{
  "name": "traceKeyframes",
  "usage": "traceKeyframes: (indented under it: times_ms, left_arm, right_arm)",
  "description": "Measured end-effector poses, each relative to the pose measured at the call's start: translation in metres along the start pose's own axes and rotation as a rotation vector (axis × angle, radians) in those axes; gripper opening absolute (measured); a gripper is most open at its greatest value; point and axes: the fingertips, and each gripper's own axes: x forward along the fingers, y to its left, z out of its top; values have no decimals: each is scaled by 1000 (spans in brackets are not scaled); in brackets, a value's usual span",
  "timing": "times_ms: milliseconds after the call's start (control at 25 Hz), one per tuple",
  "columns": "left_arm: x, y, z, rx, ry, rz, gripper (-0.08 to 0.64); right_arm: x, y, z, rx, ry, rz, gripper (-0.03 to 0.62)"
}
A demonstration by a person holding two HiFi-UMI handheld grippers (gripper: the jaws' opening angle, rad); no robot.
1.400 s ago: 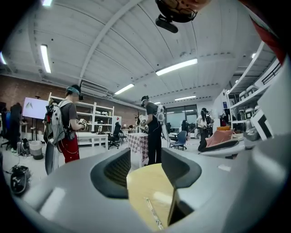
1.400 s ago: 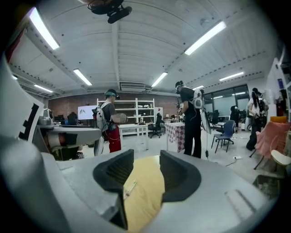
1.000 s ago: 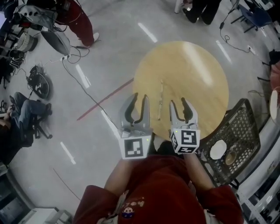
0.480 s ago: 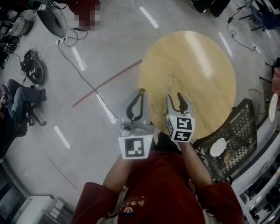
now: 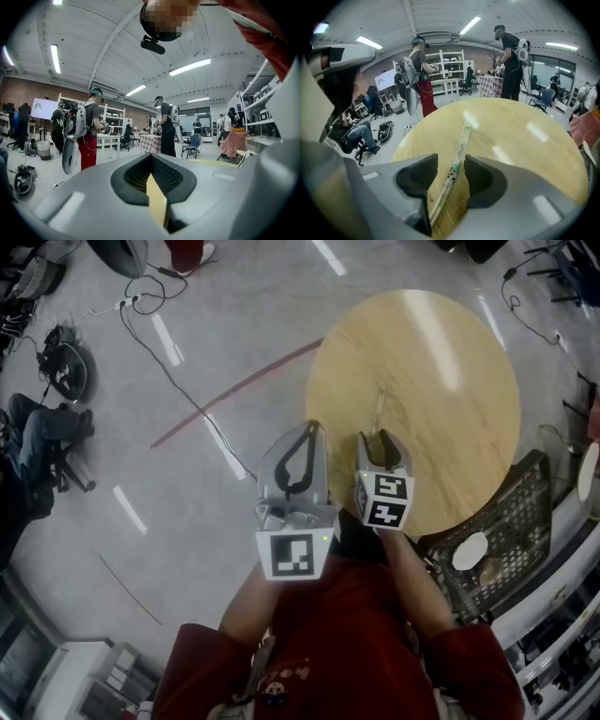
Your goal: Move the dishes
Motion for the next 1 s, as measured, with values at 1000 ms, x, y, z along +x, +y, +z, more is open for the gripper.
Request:
traceKeyframes:
  times_ms: [1000]
  left_arm:
    - [0, -5, -2, 0, -40, -26, 9]
  right_arm:
    - [7, 13, -6, 4, 65, 31, 44]
